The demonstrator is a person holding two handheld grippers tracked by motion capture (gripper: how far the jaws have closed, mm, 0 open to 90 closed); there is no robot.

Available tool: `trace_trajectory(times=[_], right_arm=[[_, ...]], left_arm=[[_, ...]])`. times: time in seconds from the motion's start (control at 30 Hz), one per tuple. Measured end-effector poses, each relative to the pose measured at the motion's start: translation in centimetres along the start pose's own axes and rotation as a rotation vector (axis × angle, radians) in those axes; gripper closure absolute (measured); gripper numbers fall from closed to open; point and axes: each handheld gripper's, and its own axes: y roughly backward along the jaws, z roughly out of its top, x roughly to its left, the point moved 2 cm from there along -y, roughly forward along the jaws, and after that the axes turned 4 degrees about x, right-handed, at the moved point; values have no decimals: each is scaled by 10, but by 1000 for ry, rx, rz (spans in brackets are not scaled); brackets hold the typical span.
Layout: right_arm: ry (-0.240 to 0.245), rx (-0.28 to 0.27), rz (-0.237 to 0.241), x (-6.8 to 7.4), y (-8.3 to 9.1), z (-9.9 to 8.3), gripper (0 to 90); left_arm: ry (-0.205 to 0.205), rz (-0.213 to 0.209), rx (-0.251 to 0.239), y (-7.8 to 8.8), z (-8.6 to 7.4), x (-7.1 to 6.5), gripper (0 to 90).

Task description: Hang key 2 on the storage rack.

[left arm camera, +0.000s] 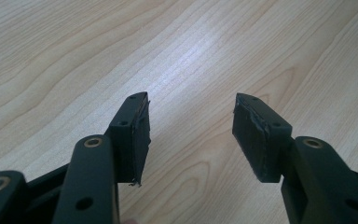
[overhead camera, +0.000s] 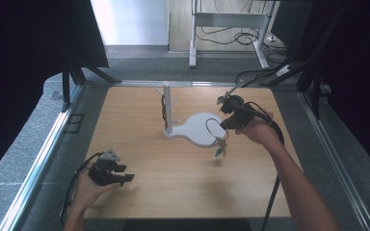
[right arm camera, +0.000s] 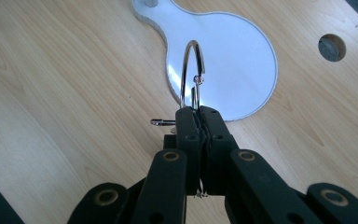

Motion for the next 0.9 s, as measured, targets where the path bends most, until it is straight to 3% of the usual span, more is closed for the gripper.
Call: trace_trajectory(times=[0.9], right_arm=[[-14,-13,-18,-7,-4,38,874]], left_arm=[[-3,2,-3,2,0,1,471]])
